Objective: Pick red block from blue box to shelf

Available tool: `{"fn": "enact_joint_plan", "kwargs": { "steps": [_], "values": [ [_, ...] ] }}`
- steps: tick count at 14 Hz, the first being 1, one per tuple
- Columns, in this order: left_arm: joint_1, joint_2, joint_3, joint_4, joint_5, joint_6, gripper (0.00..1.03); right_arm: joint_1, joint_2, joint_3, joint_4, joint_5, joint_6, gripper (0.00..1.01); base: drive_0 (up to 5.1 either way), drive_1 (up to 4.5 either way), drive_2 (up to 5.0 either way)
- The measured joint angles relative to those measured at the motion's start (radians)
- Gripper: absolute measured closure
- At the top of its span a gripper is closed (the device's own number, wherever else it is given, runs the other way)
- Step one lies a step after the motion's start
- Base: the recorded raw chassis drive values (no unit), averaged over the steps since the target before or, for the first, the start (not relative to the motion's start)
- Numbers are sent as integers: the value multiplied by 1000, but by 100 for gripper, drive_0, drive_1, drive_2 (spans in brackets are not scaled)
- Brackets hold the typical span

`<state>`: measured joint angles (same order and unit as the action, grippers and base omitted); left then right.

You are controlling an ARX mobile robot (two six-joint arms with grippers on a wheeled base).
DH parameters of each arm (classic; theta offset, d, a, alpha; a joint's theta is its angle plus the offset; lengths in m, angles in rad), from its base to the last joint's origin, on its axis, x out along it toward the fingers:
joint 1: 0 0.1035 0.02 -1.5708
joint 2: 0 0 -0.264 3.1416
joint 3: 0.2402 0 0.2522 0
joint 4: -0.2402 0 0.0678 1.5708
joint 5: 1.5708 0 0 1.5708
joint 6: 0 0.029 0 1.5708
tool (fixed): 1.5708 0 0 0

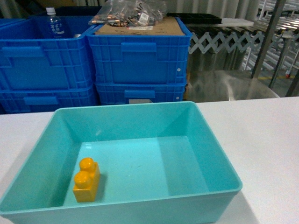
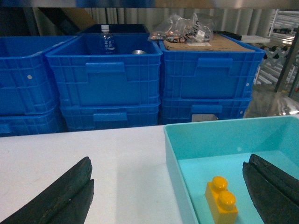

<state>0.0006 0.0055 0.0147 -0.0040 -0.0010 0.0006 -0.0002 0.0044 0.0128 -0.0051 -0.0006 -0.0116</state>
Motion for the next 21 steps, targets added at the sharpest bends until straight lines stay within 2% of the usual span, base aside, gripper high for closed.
{"fn": "enact_joint_plan", "kwargs": {
  "steps": [21],
  "values": [
    [0, 0, 0, 0, 0, 0, 5, 0, 0, 0, 0, 0, 0, 73, -146, -146, -146]
  ]
}}
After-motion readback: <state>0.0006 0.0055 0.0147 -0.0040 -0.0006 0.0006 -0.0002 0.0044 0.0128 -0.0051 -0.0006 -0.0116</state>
